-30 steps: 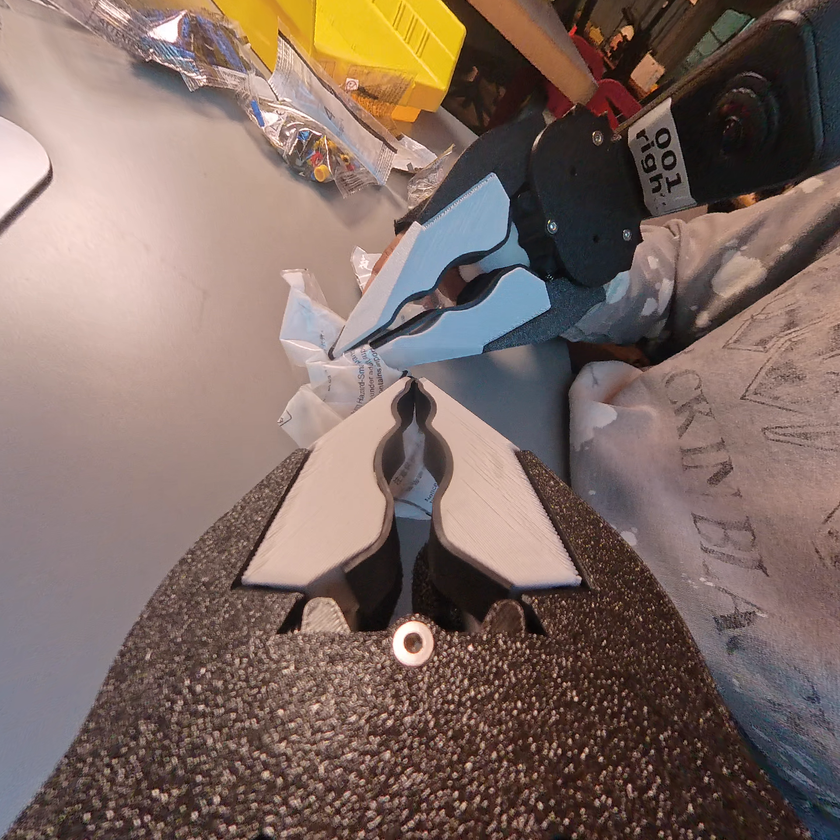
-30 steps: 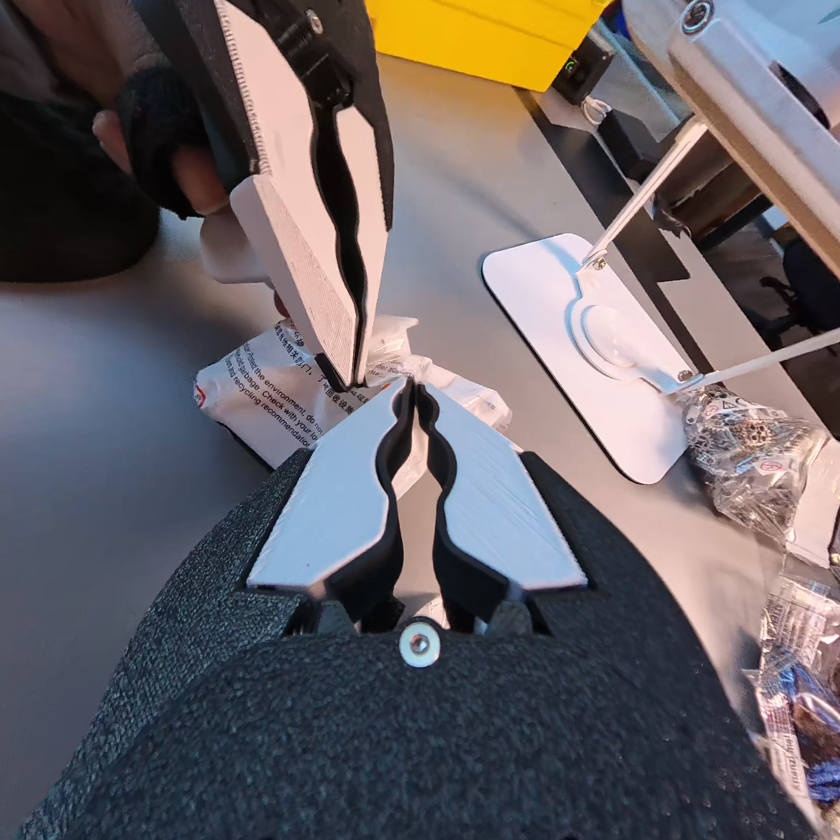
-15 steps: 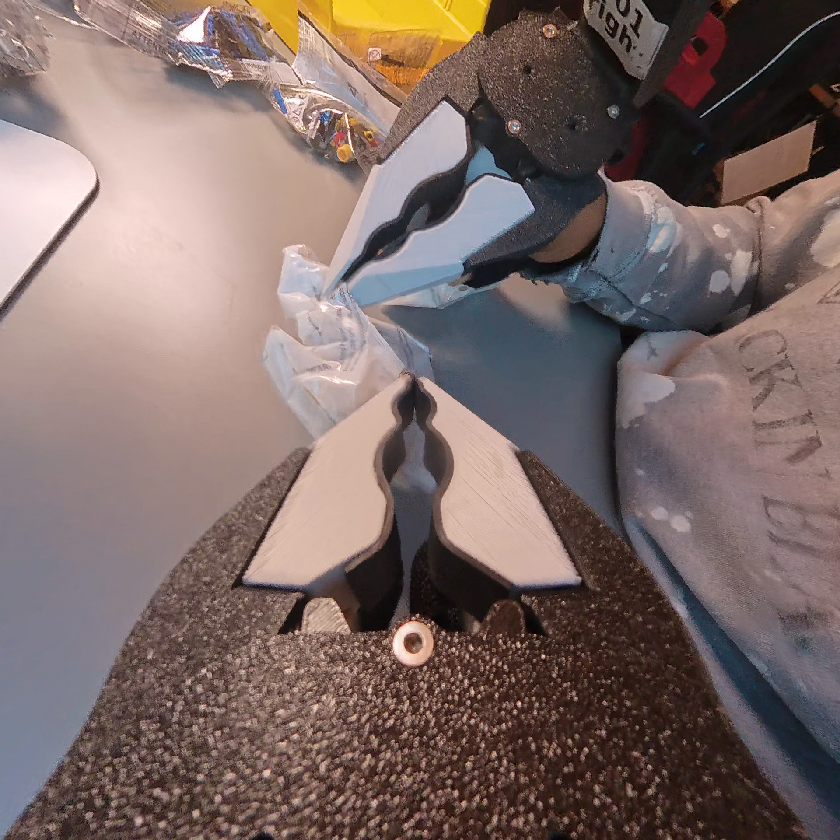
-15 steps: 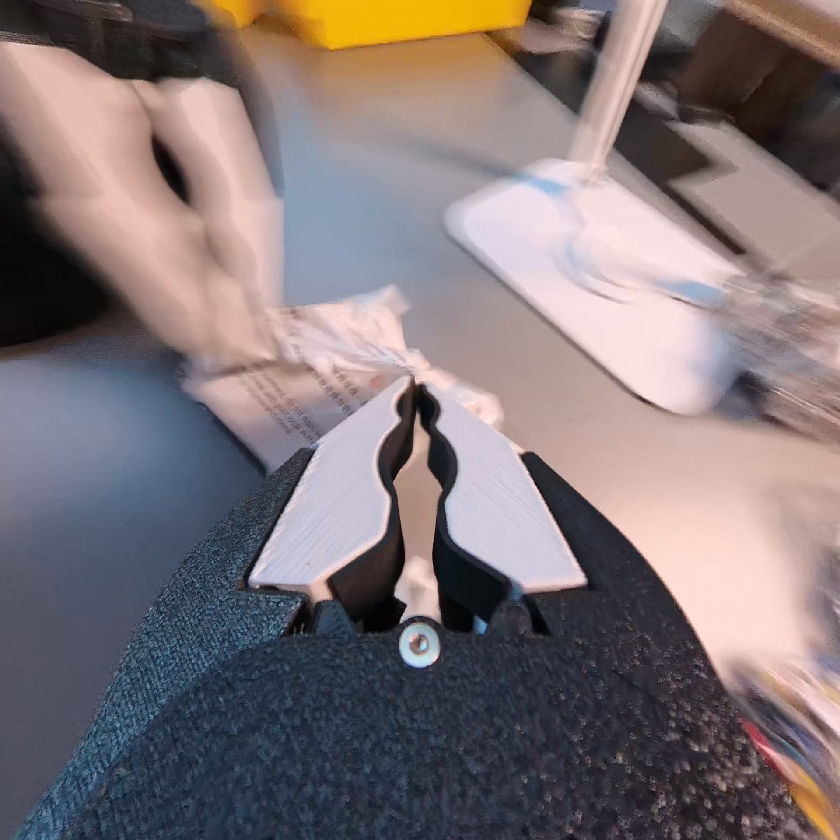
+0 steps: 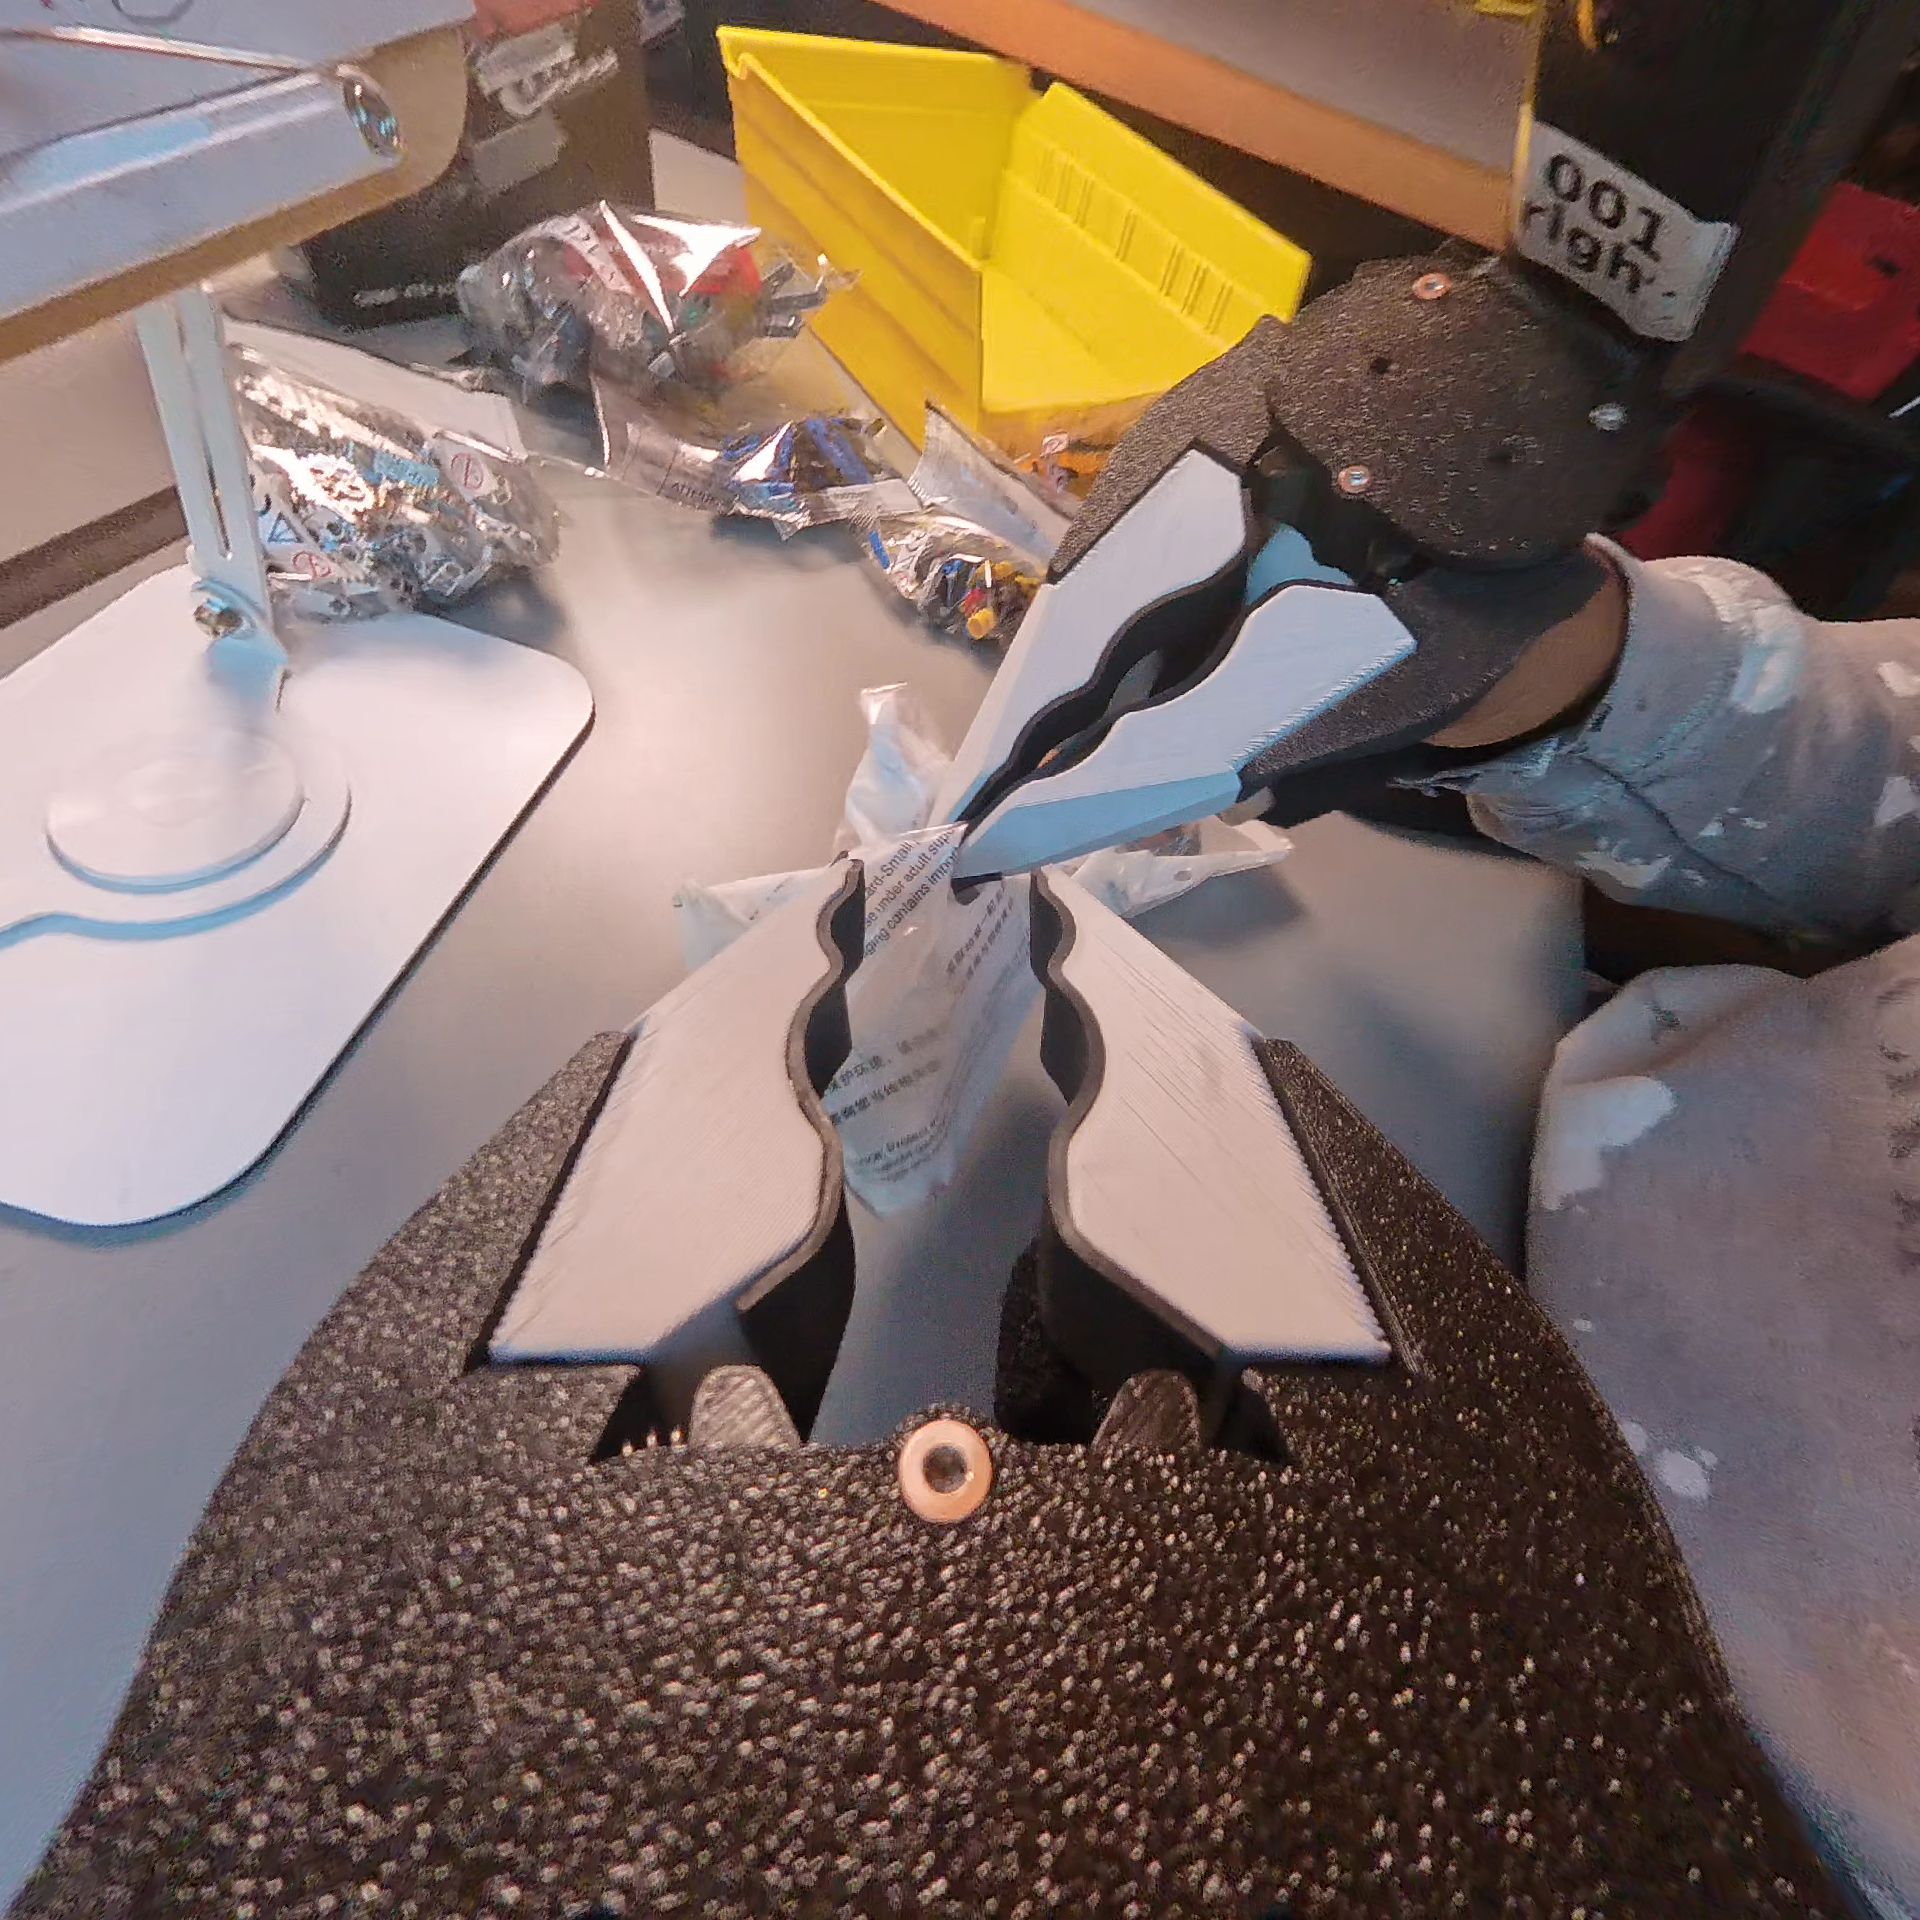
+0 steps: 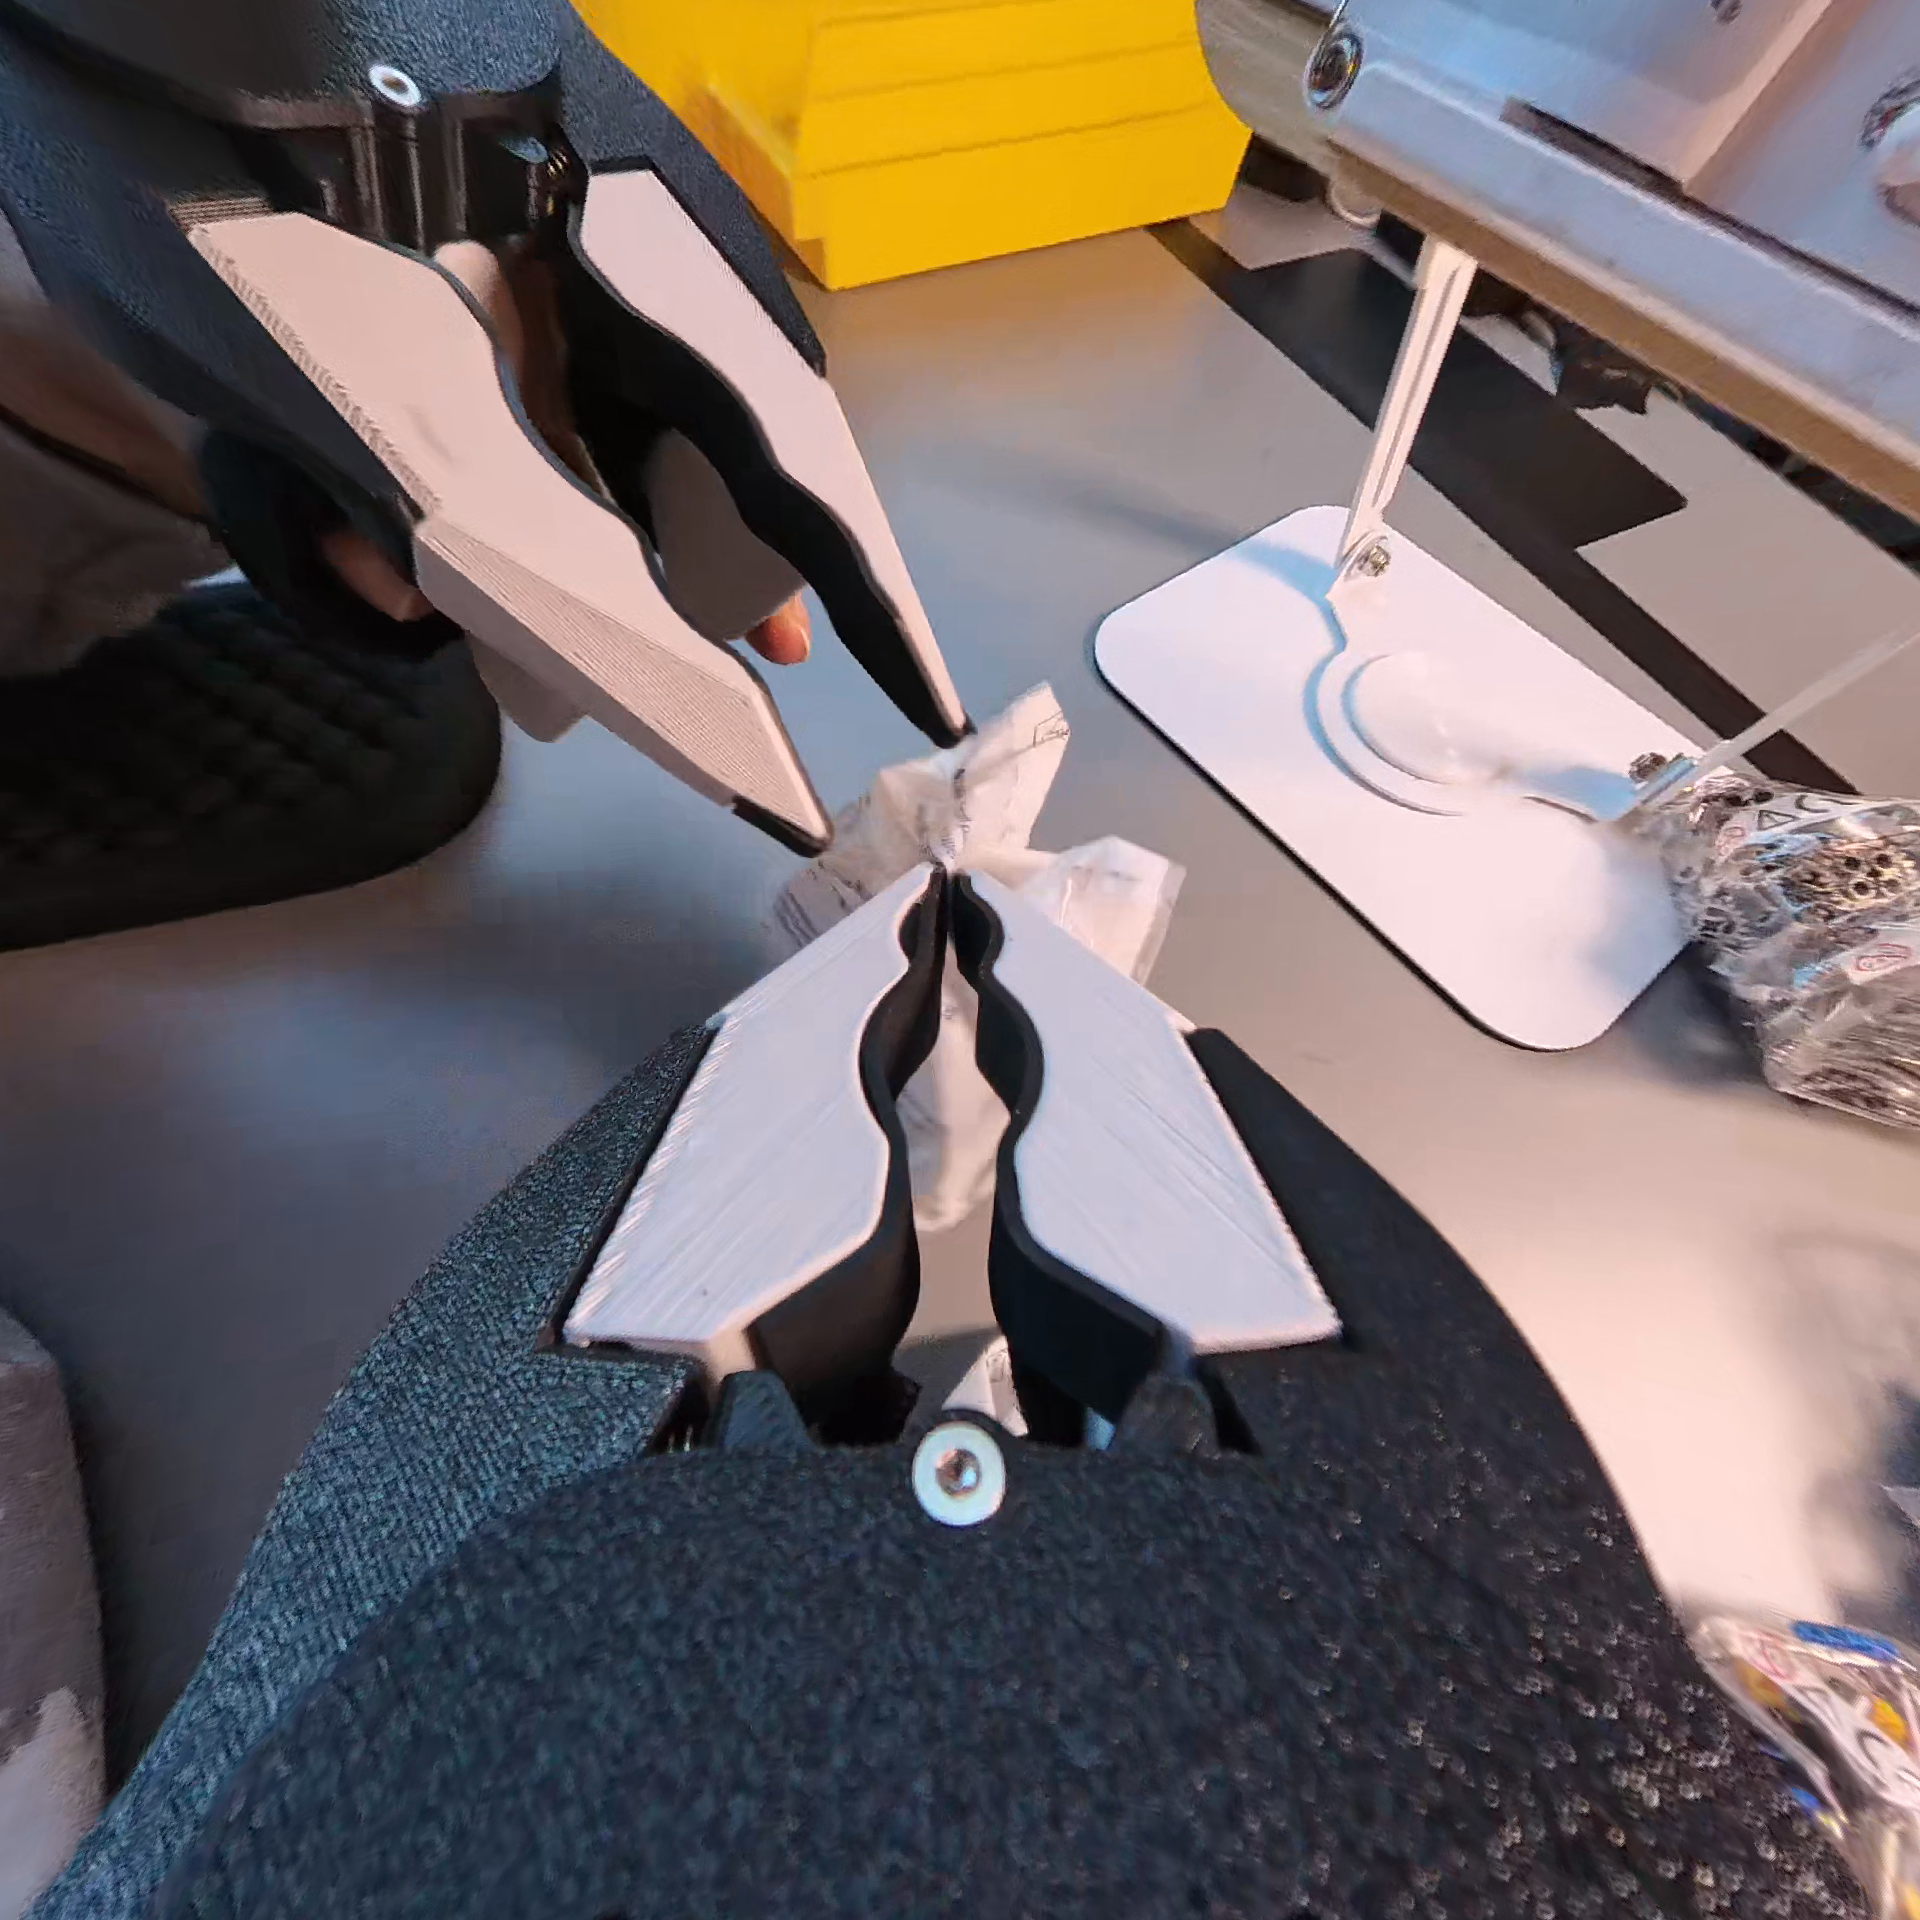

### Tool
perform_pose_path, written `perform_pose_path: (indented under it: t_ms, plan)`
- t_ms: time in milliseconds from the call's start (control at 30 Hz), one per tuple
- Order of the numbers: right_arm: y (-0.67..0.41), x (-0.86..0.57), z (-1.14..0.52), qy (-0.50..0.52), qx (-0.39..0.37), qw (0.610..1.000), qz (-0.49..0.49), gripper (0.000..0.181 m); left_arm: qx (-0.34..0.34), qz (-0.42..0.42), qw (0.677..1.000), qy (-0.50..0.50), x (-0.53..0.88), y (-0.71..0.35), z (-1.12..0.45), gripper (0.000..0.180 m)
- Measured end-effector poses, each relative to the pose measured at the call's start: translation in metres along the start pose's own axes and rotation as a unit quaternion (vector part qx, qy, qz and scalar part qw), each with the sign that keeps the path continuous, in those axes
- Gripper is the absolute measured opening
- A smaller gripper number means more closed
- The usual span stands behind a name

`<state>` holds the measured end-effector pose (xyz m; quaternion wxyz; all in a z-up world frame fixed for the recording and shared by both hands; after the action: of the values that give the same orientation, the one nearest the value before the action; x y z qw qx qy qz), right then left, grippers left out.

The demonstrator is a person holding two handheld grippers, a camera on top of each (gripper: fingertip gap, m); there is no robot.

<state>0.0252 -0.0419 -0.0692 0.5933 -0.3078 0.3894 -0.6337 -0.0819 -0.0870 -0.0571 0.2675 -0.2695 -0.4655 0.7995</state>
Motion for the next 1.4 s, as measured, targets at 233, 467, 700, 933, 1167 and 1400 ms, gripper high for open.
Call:
perform_pose_path:
  t_ms: [233, 467, 700, 933, 1167, 1400]
  plan:
    - [0.011, 0.002, 0.000, -0.026, -0.013, 0.999, -0.044, 0.000, 0.024, 0.020, 0.999, -0.042, 0.004, 0.020, -0.017, 0.026]
    - [0.018, -0.002, 0.000, 0.014, -0.019, 0.997, -0.078, 0.000, -0.023, 0.051, 0.994, -0.092, -0.001, 0.025, -0.029, 0.021]
    - [0.023, 0.003, -0.003, 0.016, -0.024, 0.994, -0.105, 0.000, -0.041, 0.077, 0.992, -0.095, 0.002, 0.035, -0.028, 0.028]
    - [0.029, 0.018, -0.010, 0.004, -0.007, 0.996, -0.086, 0.000, 0.013, 0.017, 0.991, -0.134, 0.002, 0.045, -0.040, 0.001]
    - [0.040, 0.020, -0.009, -0.010, -0.002, 0.998, -0.069, 0.000, 0.053, -0.004, 0.988, -0.145, 0.008, 0.051, -0.040, 0.000]
    - [0.053, 0.019, -0.006, -0.020, 0.003, 0.997, -0.078, 0.000, 0.072, 0.013, 0.989, -0.128, 0.010, 0.059, -0.040, 0.000]
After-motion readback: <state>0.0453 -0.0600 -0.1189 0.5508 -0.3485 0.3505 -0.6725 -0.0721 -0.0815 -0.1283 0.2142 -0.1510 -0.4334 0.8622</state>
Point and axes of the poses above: each gripper's, where its closed fingertips meet, z back along the fingers, y out of its underside, x = y × z across the jaws, the point moved 7 cm from there along z, back along the fingers
